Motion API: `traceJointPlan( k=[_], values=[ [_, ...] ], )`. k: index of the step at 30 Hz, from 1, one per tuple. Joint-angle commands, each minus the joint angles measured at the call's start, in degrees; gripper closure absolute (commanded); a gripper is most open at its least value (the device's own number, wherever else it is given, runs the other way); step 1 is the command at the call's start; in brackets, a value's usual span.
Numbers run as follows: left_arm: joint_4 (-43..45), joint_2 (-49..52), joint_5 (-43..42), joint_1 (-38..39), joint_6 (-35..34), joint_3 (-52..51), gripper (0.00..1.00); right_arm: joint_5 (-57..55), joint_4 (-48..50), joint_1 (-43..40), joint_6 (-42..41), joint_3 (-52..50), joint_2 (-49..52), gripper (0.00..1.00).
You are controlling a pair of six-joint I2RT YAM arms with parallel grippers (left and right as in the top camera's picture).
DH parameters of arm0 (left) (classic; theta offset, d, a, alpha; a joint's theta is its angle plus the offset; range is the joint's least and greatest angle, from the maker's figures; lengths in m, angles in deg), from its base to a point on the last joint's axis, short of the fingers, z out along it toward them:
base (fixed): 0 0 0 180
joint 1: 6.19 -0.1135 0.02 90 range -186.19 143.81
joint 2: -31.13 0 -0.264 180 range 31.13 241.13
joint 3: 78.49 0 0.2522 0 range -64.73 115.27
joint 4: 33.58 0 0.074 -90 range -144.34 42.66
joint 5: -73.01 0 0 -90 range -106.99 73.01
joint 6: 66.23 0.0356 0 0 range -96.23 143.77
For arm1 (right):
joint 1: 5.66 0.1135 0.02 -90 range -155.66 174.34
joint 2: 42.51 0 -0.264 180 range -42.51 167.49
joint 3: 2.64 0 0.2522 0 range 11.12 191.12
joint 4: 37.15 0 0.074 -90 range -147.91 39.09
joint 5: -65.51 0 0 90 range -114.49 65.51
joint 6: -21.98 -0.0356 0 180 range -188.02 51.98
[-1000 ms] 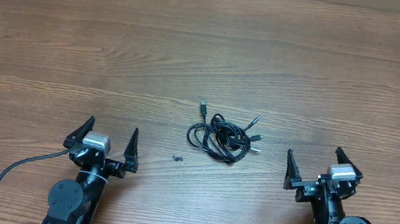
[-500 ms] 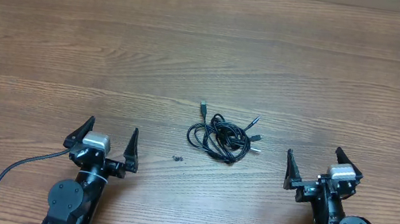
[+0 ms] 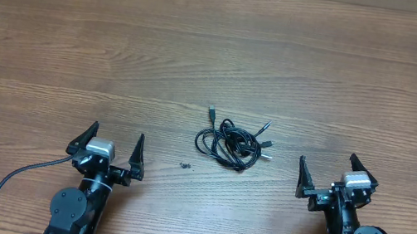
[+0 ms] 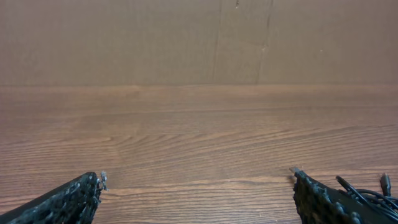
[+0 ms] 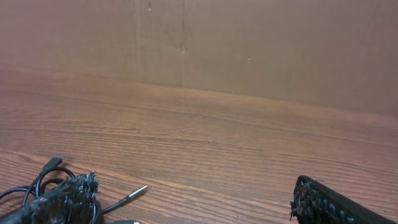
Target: Untangle cables
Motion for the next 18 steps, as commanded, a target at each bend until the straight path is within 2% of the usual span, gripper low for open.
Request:
traceJointPlan(
  k=[1,18],
  values=[
    [-0.02,-0.44,0.37,-0.37,1.29,-0.22,0.00,0.52,0.39,-0.22,0.02,-0.28,-0.68,0.00],
    [0.04,-0.44,0.07,-0.37,1.05,-0.20,0.00,0.52,0.39,-0.22,0.02,-0.28,-0.68,0.00]
  ],
)
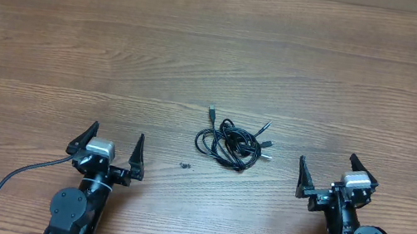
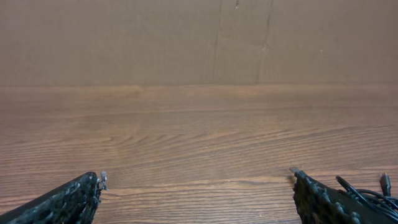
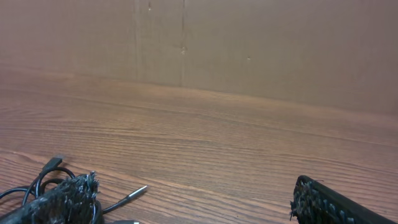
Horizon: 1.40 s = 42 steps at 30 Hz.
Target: Untangle cables
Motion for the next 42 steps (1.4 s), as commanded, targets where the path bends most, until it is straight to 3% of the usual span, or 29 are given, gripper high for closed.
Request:
traceJointPlan(
  k=[1,13,22,42],
  values=[
    [0.02,-0.44,-0.13,-0.37,1.05,-0.13,0.00,0.50,0.37,-0.22,0.02,-0.28,-0.68,0.00],
    [-3.39,-0.44,-1.46,-0.37,1.07,3.78,0.00,0.50,0.37,-0.22,0.02,-0.28,-0.68,0.00],
    [-13.44,-0.39,-1.75,-0.37,1.46,10.97,0.01,0.50,0.37,-0.22,0.02,-0.28,-0.68,0.00],
    [-18.91,2.75,-2.62,-0.35,2.19,16.35,0.00,0.52,0.37,-0.22,0.02,-0.28,-0.68,0.00]
  ],
)
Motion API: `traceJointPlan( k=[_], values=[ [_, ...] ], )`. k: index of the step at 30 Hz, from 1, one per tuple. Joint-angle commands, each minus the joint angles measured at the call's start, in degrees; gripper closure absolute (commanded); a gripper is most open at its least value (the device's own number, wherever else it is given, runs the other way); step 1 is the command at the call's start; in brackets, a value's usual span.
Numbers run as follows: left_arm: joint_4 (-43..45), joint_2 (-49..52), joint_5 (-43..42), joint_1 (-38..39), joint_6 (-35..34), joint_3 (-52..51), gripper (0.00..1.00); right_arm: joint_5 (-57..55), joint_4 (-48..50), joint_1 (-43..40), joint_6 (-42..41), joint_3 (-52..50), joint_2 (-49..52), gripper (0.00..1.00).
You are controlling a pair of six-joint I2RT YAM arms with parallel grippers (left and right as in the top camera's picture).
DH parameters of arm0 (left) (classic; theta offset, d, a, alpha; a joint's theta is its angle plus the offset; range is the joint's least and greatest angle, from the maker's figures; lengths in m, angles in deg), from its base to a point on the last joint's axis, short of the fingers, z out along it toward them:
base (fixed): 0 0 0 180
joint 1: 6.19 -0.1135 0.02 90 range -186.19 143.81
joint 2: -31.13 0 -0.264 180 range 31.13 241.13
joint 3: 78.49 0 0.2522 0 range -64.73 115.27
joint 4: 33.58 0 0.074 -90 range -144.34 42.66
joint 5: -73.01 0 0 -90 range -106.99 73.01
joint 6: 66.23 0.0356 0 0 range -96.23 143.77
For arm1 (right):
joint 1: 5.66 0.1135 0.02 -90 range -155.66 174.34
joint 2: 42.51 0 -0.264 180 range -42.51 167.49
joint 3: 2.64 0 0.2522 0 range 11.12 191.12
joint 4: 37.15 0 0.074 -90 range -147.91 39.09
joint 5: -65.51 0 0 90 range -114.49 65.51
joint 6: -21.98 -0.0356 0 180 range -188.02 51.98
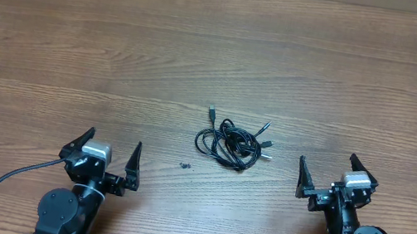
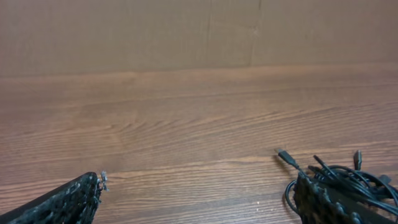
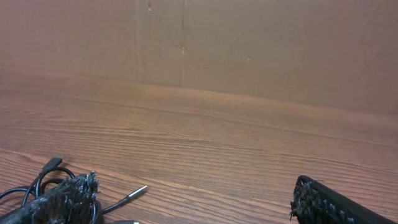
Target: Untangle cables
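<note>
A small tangle of black cables lies mid-table, plug ends sticking out up-left and to the right. In the left wrist view the bundle sits at the lower right, partly behind the right fingertip. In the right wrist view the cables show at the lower left, a metal plug tip beside them. My left gripper stands open near the front edge, left of the tangle. My right gripper stands open to the tangle's right. Neither touches the cables.
A tiny dark speck lies on the wood table just left of the tangle. A brown cardboard wall rises behind the far edge. The left arm's cable loops at the front left.
My left gripper has shifted slightly back toward the front edge and turned right, so its view now takes in more of the cable bundle. The right arm and cables are unchanged.
At both earlier moments both grippers stood open near the front edge, with the tangle untouched between them. By now only the left gripper has shifted a little and turned toward the cables.
</note>
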Motion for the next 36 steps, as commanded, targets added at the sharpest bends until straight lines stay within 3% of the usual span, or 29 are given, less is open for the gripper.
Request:
traceJointPlan(
  k=[1,17,36],
  values=[
    [-0.46,3.43,-0.85,-0.35,1.11,4.31,0.01,0.52,0.35,-0.22,0.02,-0.28,-0.68,0.00],
    [-4.94,32.20,-1.07,-0.31,1.14,21.86,0.00,0.52,0.35,-0.22,0.02,-0.28,-0.68,0.00],
    [-13.60,48.26,-0.96,-0.31,1.70,31.74,0.00,0.50,0.35,-0.22,0.02,-0.28,-0.68,0.00]
  ],
)
